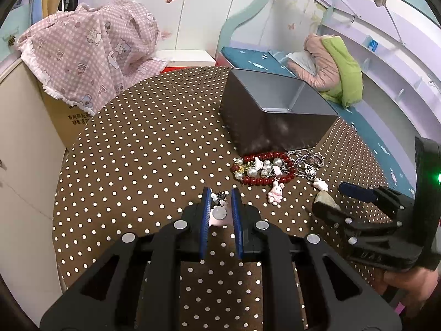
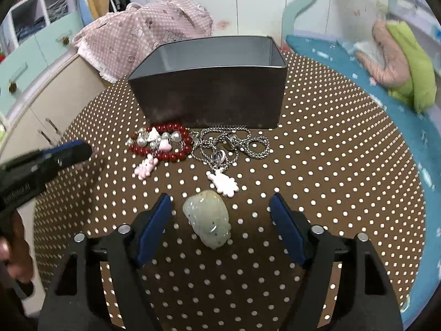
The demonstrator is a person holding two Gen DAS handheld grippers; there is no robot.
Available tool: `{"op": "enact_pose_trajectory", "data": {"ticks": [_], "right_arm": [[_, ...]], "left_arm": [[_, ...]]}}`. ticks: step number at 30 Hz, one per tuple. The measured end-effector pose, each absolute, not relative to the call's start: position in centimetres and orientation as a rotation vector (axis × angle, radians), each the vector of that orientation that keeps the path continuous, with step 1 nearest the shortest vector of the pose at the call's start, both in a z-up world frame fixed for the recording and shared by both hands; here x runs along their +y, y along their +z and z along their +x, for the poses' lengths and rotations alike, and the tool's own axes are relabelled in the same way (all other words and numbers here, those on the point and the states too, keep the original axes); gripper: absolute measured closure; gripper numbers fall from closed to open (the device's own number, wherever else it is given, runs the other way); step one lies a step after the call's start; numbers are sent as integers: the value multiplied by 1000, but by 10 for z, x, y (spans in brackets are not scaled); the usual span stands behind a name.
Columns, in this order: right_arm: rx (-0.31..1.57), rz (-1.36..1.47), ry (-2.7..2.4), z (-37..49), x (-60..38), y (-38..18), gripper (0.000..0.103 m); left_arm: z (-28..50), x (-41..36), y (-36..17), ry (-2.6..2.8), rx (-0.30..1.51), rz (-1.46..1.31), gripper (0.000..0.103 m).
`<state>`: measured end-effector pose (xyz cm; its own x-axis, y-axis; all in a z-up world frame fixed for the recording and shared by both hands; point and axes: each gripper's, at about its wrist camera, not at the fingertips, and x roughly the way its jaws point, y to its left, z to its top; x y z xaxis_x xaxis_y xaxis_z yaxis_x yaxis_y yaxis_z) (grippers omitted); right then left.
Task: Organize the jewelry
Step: 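Grasp and lift the jade pendant with the right tool while the left tool grasps the charm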
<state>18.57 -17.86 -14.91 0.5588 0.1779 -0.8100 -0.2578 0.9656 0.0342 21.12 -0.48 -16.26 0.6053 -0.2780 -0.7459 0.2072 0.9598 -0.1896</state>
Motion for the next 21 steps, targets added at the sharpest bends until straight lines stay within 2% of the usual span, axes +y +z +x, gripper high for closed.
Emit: {"op": "enact_pose_trajectory", "data": {"ticks": [1, 2, 4, 5, 14, 21], "right_arm": [[938, -119, 257, 183, -178, -150, 38], [933, -125, 274, 180, -176, -149, 44], [934, -140, 293, 177, -176, -147, 61], [934, -144, 299, 176, -177, -146, 74], [905, -57, 354, 171, -188, -137, 77], [819, 21, 411, 172, -194, -97, 77]], "left_arm": [[210, -6, -163, -282, 878, -84, 87], [210, -7, -163, -283, 878, -84, 87], [209, -8, -162, -285, 878, -81, 87], [209, -8, -160, -285, 877, -80, 87], [203, -15, -146, -296, 846, -76, 87], [199, -18, -117, -312, 790, -77, 87]]}}
